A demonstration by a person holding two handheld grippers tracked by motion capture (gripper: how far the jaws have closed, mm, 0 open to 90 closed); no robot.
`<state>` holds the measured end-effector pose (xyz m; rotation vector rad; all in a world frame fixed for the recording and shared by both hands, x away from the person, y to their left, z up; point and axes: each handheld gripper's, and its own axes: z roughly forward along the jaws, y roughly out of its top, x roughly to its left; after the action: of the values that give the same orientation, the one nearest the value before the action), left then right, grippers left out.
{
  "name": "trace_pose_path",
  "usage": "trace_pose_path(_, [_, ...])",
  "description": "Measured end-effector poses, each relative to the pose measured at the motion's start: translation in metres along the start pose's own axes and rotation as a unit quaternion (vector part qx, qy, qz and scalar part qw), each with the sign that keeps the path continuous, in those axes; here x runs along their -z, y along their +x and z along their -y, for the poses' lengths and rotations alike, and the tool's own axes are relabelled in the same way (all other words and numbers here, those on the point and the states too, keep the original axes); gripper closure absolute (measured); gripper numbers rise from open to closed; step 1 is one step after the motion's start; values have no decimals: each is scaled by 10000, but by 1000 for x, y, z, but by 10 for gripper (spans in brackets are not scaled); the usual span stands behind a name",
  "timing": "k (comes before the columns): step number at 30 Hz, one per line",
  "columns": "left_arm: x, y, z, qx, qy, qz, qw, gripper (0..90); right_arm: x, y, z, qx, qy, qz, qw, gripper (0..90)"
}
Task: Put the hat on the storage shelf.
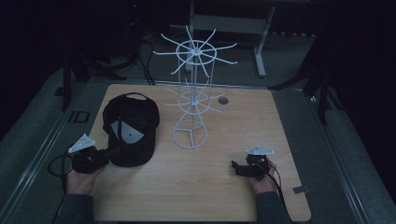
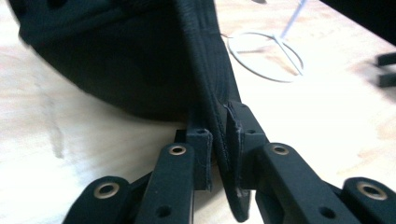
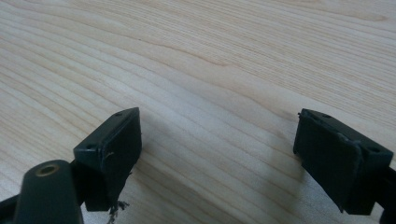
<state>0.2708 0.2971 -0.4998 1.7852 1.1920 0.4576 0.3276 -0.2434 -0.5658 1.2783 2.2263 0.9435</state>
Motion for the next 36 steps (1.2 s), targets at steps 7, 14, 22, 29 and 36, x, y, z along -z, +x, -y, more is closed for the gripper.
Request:
trace_pose_path(7, [-2, -16, -11, -292, -25, -503, 9983, 859, 0, 0, 0, -2, 1, -1, 10000, 149])
trace_pose_path(14, [-1, -18, -8, -258, 140, -608, 9977, 849, 0, 0, 0, 0, 1, 1, 10000, 150])
trace_pose_path(22, [-1, -23, -5, -218, 11, -798, 9966, 860, 0, 0, 0, -1, 0, 1, 10000, 150])
trace_pose_path(29, [-6, -34, -11, -304, -49, -954, 9950, 862, 0, 0, 0, -1, 1, 0, 10000, 150])
trace_pose_path(36, [-9, -40, -15, -395, -139, -1069, 9934, 862, 0, 0, 0, -2, 1, 0, 10000, 149])
